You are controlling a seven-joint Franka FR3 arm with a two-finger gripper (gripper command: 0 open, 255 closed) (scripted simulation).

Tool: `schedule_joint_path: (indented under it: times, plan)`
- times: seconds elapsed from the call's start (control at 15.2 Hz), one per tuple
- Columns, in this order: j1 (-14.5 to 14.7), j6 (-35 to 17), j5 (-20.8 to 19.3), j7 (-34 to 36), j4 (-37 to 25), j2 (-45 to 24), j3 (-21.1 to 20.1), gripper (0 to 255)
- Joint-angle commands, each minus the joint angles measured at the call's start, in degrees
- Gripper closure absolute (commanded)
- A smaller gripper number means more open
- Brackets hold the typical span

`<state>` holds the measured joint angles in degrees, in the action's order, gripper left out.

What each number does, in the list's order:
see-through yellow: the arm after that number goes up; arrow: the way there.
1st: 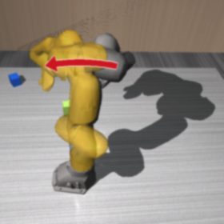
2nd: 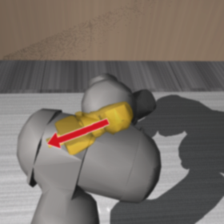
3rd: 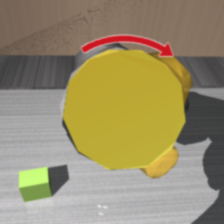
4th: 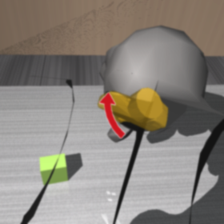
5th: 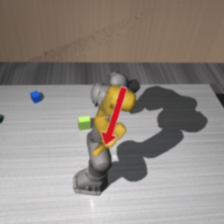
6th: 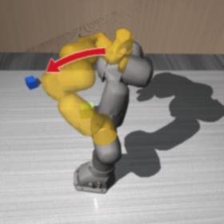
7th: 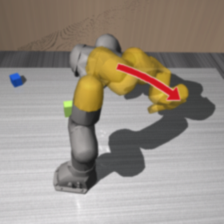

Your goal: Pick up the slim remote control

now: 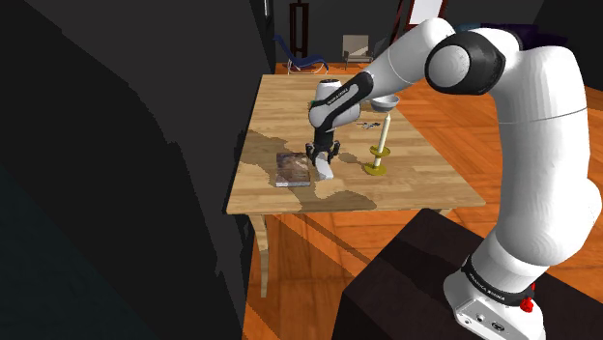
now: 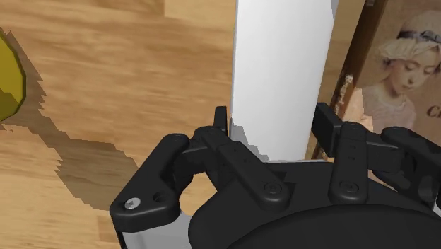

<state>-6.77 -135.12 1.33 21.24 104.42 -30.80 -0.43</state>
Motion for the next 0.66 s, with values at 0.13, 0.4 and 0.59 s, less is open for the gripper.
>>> schedule_joint_path:
  times: [0.13, 0.4, 0.59]
  plan:
    - [0.0, 2.3, 0.0, 0.1, -0.3, 2.0, 0.0, 255]
    - [0.0, 4.6, 0.0, 0.1, -0.7, 3.9, 0.0, 255]
    - [0.0, 5.3, -0.1, 0.1, -0.9, 4.4, 0.0, 255]
